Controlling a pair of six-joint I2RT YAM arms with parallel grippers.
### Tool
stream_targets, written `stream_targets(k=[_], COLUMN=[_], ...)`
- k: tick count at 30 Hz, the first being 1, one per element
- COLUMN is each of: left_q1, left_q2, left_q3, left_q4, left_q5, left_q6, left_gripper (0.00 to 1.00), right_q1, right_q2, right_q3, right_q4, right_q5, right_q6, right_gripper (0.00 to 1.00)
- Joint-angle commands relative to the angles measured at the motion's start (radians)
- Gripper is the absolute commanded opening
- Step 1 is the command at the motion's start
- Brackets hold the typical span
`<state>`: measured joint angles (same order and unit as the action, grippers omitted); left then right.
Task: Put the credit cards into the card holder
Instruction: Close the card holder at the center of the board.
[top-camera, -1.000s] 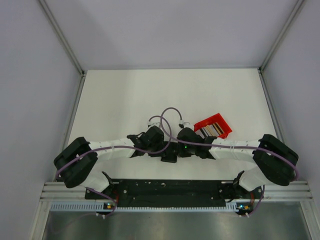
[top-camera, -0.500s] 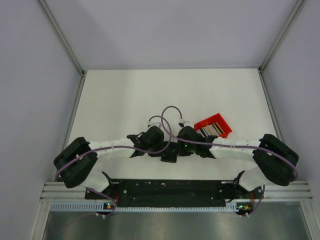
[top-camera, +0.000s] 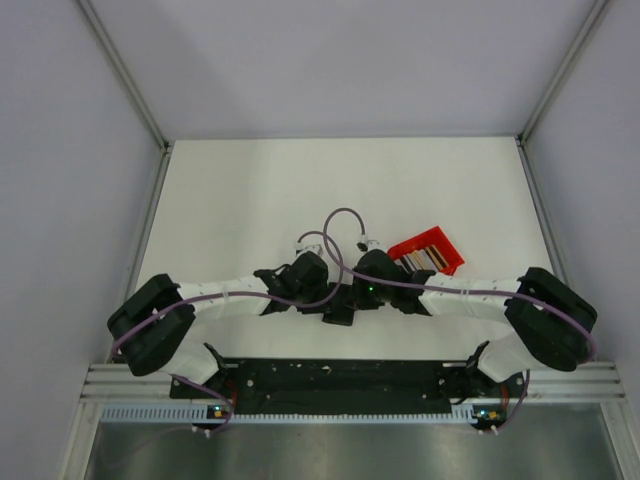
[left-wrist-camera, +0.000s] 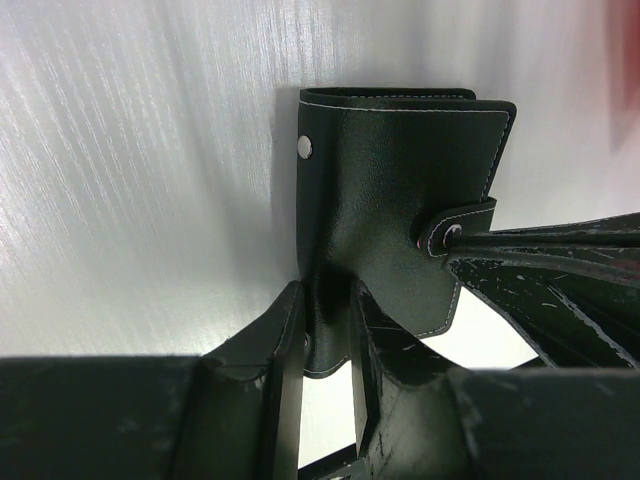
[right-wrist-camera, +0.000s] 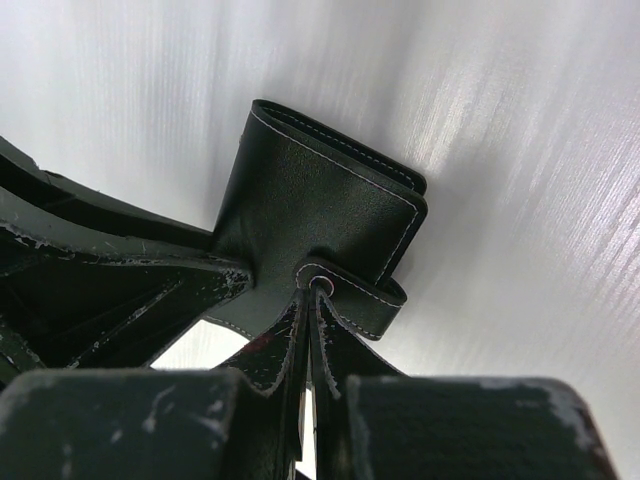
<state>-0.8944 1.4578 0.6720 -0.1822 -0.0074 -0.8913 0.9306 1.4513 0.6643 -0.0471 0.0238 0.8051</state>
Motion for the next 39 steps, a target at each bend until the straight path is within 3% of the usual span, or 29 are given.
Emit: stream_targets(k=[1, 12, 25, 39], left_q1=[-0.005, -0.005, -0.005, -0.005], left_q2=[0.022, 0.019, 0.016, 0.018], left_q3=[-0.009, -0.009, -0.003, -0.005], left_q4=[-0.013, -0.023, -0.026, -0.022], left_q5=[-0.006, -0.017, -0.016, -0.008], left_q6=[0.006, -0.004, -0.011, -0.012], left_gripper=[0.21, 0.21, 0.21, 0.21], right_q1=[-0.01, -0.018, -0.03, -0.027], right_q2=[0.012, -0.154, -0.074, 0.006], right_q3=[0.034, 0.001, -0.019, 0.023], right_q4=[0.029, -0.031, -0.074, 0.007], right_q5=[0.001, 0.076, 0.082, 0.012], right_q6=[0.003, -0.014, 0.031, 0.008], right_gripper=[0.0, 0.0, 0.0, 0.0])
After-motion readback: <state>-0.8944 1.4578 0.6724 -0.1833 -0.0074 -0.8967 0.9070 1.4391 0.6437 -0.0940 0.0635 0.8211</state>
